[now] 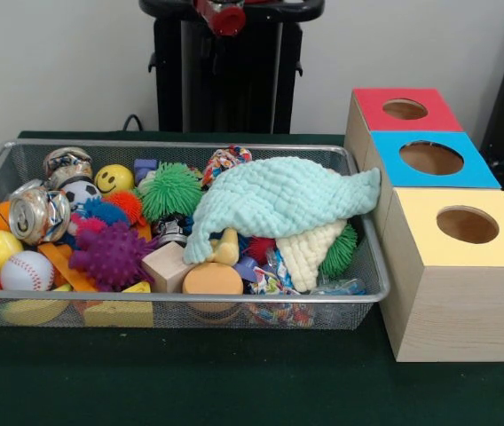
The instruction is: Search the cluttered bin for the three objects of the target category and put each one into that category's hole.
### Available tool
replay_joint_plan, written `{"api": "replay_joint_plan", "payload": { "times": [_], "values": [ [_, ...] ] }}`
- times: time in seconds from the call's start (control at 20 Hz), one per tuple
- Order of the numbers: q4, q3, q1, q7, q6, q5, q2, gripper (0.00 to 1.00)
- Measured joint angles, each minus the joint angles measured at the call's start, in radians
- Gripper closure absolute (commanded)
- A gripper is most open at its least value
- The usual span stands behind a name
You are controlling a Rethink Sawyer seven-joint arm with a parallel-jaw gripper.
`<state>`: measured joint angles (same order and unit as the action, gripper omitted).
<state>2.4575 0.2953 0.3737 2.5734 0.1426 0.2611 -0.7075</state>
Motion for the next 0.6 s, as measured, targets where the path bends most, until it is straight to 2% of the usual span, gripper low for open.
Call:
{"api": "replay_joint_plan", "payload": {
  "times": [0.2,0.6],
  "values": [
    [0.0,-0.001,-0.057,0.0,0.0,-0.068,0.019,0.0],
    [0.0,-0.01,-0.118,0.0,0.0,-0.177,0.031,0.0]
  ]
}}
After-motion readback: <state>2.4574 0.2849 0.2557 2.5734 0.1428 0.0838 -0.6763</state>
